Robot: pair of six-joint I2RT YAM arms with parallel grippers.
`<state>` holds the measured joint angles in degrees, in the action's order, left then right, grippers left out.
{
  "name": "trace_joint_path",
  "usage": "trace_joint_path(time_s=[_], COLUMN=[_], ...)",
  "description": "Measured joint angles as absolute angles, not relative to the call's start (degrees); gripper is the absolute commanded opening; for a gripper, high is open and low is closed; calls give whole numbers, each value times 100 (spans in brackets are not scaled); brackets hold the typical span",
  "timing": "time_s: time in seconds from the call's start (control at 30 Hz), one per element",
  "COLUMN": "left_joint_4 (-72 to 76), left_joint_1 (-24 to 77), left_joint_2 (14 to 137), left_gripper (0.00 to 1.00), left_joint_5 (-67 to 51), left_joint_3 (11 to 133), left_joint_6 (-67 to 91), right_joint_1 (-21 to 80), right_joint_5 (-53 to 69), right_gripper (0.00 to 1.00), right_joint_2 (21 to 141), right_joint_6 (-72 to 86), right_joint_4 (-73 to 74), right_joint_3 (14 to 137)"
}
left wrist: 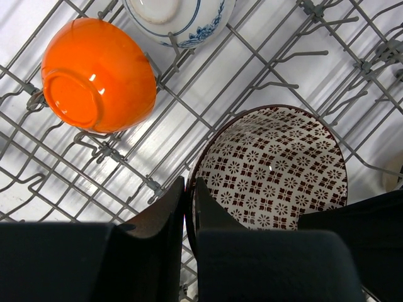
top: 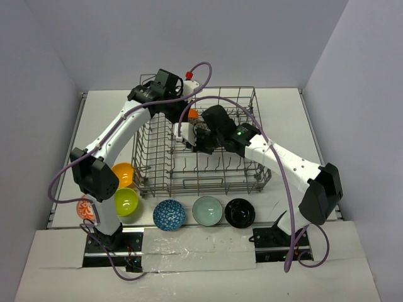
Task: Load the bowls into the dish rack
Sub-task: Pass from the left arm to the right
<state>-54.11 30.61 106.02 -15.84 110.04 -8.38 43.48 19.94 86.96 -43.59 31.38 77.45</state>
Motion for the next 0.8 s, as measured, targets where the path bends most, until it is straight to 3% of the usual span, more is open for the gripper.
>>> trace_joint_path(time_s=[0.2,0.8], left_joint_4=[-5288,-4908], left_joint_1=[3122,3481], left_joint_2=[10617,10728], left_gripper=[1,19], left_joint_5=[-1415,-725], left_joint_3=[10954,10412], left_joint_6=[-836,-580], right_joint_1=[4348,4348], right_joint_5=[1907,1933], right_gripper=[0,0], right_joint_2=[8761,8910], right_joint_6=[-4324,-4268], right_joint_4=[3140,3492], right_joint_3=[7767,7769])
